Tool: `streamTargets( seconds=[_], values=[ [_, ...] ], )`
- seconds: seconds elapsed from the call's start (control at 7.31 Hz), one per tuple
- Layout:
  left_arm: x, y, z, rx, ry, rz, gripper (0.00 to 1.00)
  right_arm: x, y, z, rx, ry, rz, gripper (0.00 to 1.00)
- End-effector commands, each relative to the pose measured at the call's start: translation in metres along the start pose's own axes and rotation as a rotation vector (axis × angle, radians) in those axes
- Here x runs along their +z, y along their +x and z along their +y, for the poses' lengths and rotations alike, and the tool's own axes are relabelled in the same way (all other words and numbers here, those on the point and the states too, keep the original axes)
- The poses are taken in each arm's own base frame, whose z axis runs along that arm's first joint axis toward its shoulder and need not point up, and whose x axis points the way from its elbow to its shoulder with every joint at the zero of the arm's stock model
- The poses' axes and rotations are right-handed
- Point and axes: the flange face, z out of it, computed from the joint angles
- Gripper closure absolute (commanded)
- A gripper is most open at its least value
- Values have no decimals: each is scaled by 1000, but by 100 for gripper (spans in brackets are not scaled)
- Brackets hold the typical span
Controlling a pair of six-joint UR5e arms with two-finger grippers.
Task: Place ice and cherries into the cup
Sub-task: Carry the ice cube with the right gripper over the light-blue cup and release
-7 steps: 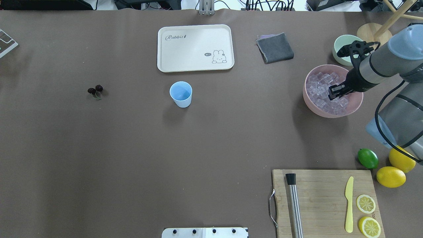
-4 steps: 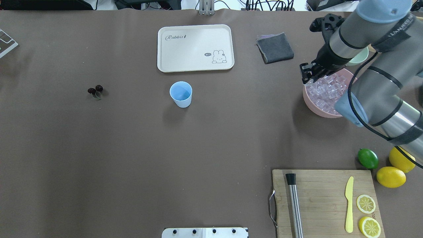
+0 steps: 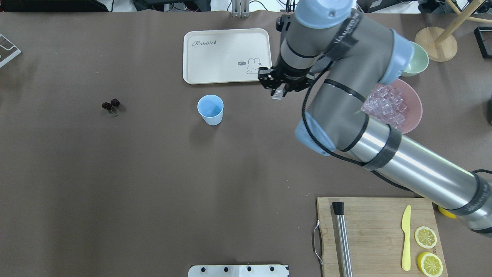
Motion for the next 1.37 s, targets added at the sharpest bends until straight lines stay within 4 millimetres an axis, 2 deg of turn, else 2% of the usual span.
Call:
streamTargets(
  seconds=[0.0,0.14,0.27,0.41,0.68,0.82,0.96,1.09,1.23],
  values=[
    [-2,-1,10,0,3,14,2,30,-65,21,113,100,-134,80],
    [-3,-2,13,2,7,16,2,47,-76,20,133,138,-170,80],
    [-2,-3,13,0,5,16,2,52,-83,23,147,187,-176,80],
    [-2,-3,13,1,6,17,2,54,-98,34,160,201,-192,79],
    [-3,-4,14,-3,9,18,2,83,-118,55,195,236,-225,79],
    [-4,-5,14,-6,11,15,2,85,-119,58,189,234,-224,78],
    [-4,-6,15,-7,10,15,2,85,-120,60,187,234,-226,69],
    [-4,-6,15,-7,10,15,2,84,-118,59,172,234,-226,1],
    [-4,-7,15,-11,9,15,2,79,-114,59,112,225,-224,0]
  ],
)
